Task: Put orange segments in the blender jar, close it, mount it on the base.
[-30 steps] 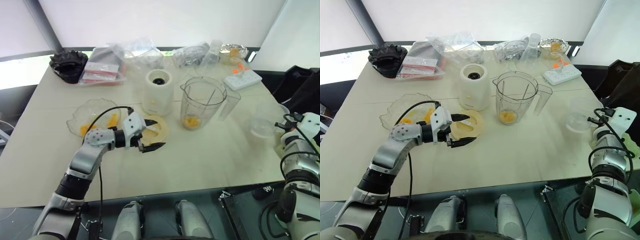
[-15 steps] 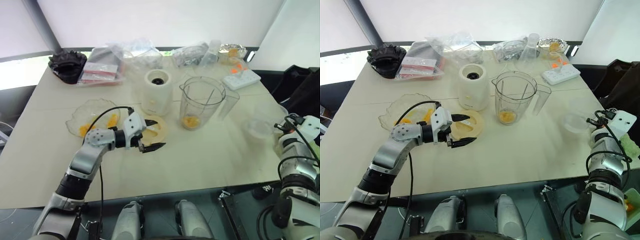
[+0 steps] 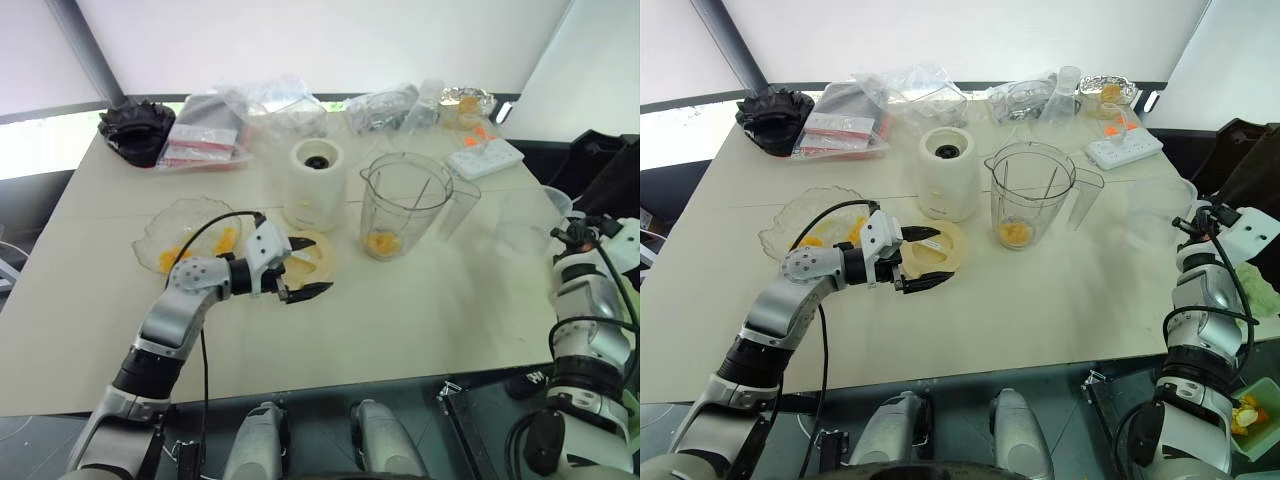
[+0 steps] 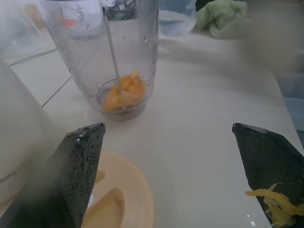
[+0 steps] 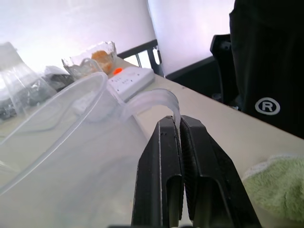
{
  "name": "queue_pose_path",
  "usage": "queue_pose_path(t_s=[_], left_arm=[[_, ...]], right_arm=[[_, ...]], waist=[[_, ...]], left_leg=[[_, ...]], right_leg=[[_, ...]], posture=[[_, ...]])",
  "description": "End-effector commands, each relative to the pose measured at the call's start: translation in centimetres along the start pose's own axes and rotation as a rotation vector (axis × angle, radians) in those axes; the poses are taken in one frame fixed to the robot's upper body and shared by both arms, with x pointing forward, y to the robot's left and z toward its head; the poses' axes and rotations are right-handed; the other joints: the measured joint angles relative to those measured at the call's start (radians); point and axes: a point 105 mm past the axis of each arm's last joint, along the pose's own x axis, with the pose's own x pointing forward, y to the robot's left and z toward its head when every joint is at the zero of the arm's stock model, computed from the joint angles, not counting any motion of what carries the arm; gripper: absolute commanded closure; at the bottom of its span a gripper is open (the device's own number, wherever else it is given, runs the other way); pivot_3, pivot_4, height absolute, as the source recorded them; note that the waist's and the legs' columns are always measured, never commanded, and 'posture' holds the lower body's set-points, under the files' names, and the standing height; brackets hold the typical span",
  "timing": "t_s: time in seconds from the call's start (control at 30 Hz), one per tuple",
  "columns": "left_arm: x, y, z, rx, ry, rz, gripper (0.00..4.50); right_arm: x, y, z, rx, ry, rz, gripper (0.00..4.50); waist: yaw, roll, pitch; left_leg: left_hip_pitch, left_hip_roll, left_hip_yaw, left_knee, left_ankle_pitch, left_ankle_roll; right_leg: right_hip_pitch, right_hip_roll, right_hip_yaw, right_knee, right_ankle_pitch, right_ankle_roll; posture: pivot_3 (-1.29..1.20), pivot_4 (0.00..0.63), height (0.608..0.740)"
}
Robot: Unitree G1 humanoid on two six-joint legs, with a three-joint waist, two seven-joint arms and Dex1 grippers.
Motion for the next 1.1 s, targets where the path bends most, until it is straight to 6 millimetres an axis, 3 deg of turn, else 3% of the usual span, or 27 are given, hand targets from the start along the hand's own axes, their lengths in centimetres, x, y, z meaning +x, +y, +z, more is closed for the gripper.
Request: queue_pose_path(t_s=[0.03, 0.17, 0.47, 0.7, 0.87, 1.1], left_arm=[[-0.7, 0.8, 1.4, 0.019, -0.042, 0.021, 0.00], [-1.1, 1.3, 1.8, 0.010, -0.067, 0.039, 0.00], [-1.8, 3.8, 4.6, -0.066, -0.202, 0.115, 0.00], [-1.3, 4.0, 6.8, -0.078, -0.271, 0.100, 0.00], [-0.8, 4.1, 6.8, -0.072, -0.274, 0.109, 0.00], [-0.5, 4.2, 6.8, -0.074, -0.274, 0.119, 0.00]], right_arm=[[-0.1, 0.6, 3.6, 0.029, -0.113, 0.012, 4.42], [-0.4, 1.9, 6.0, 0.027, -0.153, 0.069, 4.42], [-1.1, 5.7, 12.1, -0.061, -0.221, 0.202, 4.42], [-1.6, 9.3, 16.0, -0.160, -0.278, 0.310, 4.42], [-2.2, 11.3, 17.4, -0.252, -0.324, 0.363, 4.42], [-3.2, 14.3, 17.7, -0.366, -0.356, 0.451, 4.42]], waist=[[0.000, 0.000, 0.000], [-0.001, 0.001, 0.000], [0.002, 0.001, 0.001], [0.002, 0.001, 0.001], [0.003, 0.001, 0.001], [0.004, 0.001, 0.001]], left_leg=[[0.000, 0.000, 0.000, 0.000, 0.000, 0.000], [0.000, 0.000, 0.000, 0.000, 0.000, 0.000], [-0.001, 0.000, 0.001, 0.000, 0.000, 0.000], [-0.001, 0.000, 0.001, 0.000, 0.000, 0.000], [-0.002, 0.000, 0.001, 0.000, 0.000, 0.000], [-0.002, 0.000, 0.001, 0.000, 0.000, 0.000]], right_leg=[[0.000, 0.000, 0.000, 0.000, 0.000, 0.000], [-0.001, 0.000, 0.000, 0.000, 0.000, 0.000], [-0.003, 0.000, 0.000, 0.002, 0.000, 0.000], [-0.003, 0.000, 0.000, 0.002, 0.000, 0.000], [-0.004, 0.001, 0.000, 0.002, 0.000, 0.000], [-0.004, 0.001, 0.000, 0.002, 0.000, 0.000]], posture=[[0.00, 0.150, 0.740], [0.00, 0.150, 0.740], [0.00, 0.150, 0.740], [0.00, 0.150, 0.740], [0.00, 0.150, 0.740], [0.00, 0.150, 0.740]])
